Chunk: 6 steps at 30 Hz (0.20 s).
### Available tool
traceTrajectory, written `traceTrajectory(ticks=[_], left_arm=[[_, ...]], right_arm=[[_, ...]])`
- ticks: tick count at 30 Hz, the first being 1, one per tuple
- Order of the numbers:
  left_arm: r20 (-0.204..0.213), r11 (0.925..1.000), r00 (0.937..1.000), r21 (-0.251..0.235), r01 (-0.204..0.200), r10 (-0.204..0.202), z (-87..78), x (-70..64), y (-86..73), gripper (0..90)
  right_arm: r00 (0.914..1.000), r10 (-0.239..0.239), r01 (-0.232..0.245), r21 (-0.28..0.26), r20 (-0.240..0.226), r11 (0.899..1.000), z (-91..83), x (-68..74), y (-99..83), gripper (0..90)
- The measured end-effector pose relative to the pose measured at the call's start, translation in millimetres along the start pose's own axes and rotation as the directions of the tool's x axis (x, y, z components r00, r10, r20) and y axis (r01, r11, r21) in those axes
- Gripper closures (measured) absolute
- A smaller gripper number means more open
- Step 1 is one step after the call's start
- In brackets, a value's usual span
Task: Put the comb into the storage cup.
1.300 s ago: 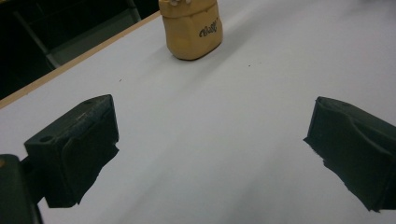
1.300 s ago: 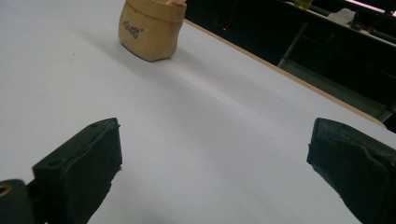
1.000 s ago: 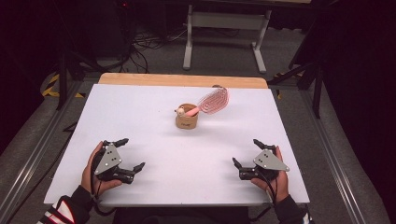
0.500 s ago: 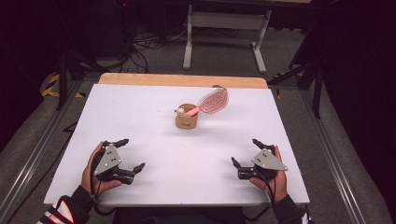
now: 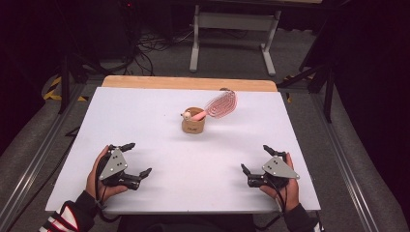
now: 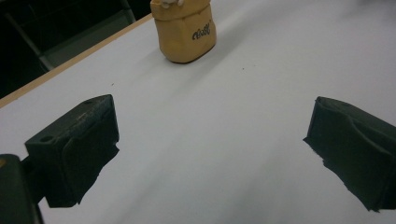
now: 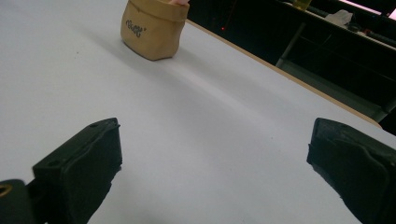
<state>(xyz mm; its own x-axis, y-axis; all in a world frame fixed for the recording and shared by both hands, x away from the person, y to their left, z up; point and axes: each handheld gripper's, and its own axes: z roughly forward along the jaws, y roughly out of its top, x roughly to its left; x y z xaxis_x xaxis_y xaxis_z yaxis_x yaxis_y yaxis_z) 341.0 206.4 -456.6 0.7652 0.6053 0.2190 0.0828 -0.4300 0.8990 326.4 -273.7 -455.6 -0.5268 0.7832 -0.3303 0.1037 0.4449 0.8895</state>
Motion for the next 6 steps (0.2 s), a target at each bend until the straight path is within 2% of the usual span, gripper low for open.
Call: traceTrajectory(ticks=[6], left_arm=[[0.0, 1.0, 1.0, 0.001, 0.004, -0.004, 1.0, 0.0, 0.0, 3.2]], right_arm=[[1.0, -0.003, 0.003, -0.01, 0.009, 1.0, -1.5, -0.1, 0.9, 3.8]])
